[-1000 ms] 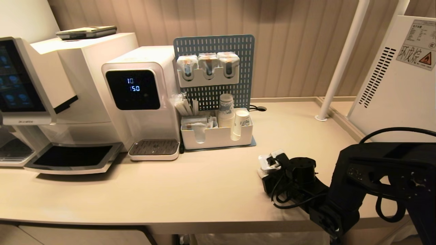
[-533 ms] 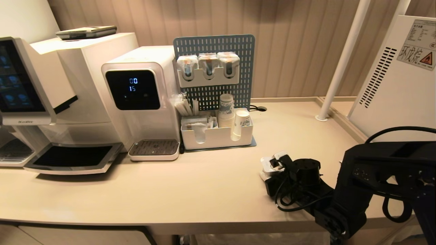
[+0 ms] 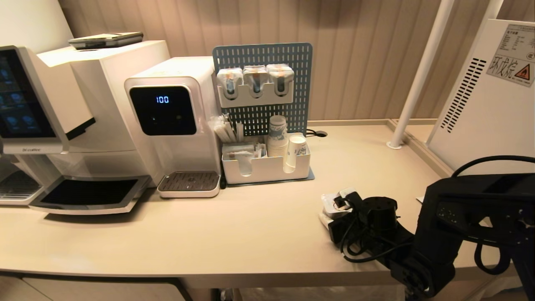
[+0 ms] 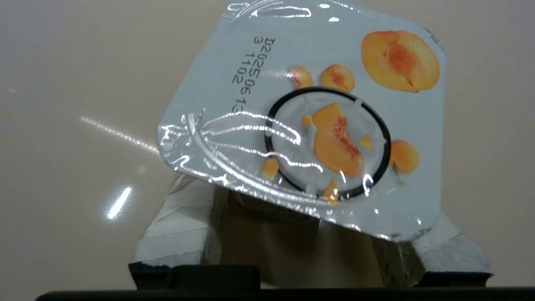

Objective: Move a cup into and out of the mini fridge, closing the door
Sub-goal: Place the yoghurt on the table, then close the freezer door

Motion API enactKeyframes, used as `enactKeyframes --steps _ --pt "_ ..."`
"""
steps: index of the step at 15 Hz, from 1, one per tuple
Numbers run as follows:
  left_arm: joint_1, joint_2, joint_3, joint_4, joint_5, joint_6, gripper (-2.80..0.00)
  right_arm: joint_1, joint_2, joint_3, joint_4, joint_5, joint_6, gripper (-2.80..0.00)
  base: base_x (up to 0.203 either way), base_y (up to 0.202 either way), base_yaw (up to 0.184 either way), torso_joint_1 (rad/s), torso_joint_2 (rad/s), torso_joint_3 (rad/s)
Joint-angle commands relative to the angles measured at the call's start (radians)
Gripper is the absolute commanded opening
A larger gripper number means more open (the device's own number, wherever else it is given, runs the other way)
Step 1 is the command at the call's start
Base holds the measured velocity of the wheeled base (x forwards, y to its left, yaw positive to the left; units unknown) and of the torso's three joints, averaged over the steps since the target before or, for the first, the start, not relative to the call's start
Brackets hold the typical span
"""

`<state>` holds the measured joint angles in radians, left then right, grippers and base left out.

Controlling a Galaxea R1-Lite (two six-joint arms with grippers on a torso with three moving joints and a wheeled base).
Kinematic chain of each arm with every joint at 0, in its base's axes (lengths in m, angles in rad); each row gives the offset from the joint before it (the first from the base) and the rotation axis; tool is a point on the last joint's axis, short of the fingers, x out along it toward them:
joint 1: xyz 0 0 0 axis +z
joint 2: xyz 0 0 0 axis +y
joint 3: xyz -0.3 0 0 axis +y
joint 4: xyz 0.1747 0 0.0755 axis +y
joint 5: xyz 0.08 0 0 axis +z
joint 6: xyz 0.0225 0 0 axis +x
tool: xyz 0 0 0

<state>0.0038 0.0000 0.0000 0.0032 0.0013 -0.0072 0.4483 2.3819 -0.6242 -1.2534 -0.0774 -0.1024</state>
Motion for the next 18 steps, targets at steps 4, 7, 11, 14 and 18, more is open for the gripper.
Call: enactKeyframes --steps 4,7,11,14,18 --pt "0.001 0.0 0.002 0.0 0.0 0.0 -2.8 0.0 -0.077 0.194 -0.117 0.017 -0.001 0.0 0.0 0.0 0.0 0.0 0.0 0.0" --pt "0.001 0.0 0.002 0.0 0.0 0.0 -2.8 -0.011 -0.166 0.345 -0.207 0.018 0.0 0.0 0.0 0.0 0.0 0.0 0.0 0.0" --pt "0.001 0.0 0.002 0.0 0.0 0.0 -2.8 -0.052 -0.395 0.554 -0.266 0.017 0.0 0.0 0.0 0.0 0.0 0.0 0.0 0.0" --pt "0.001 0.0 0.002 0.0 0.0 -0.002 -2.8 -0.14 -0.706 0.589 -0.166 0.011 0.004 -2.8 0.0 0.0 0.0 -0.001 0.01 -0.001" --pt "0.001 0.0 0.002 0.0 0.0 -0.002 -2.8 -0.27 -1.201 0.419 0.353 0.011 0.004 -2.8 0.0 0.0 0.0 0.0 0.0 0.0"
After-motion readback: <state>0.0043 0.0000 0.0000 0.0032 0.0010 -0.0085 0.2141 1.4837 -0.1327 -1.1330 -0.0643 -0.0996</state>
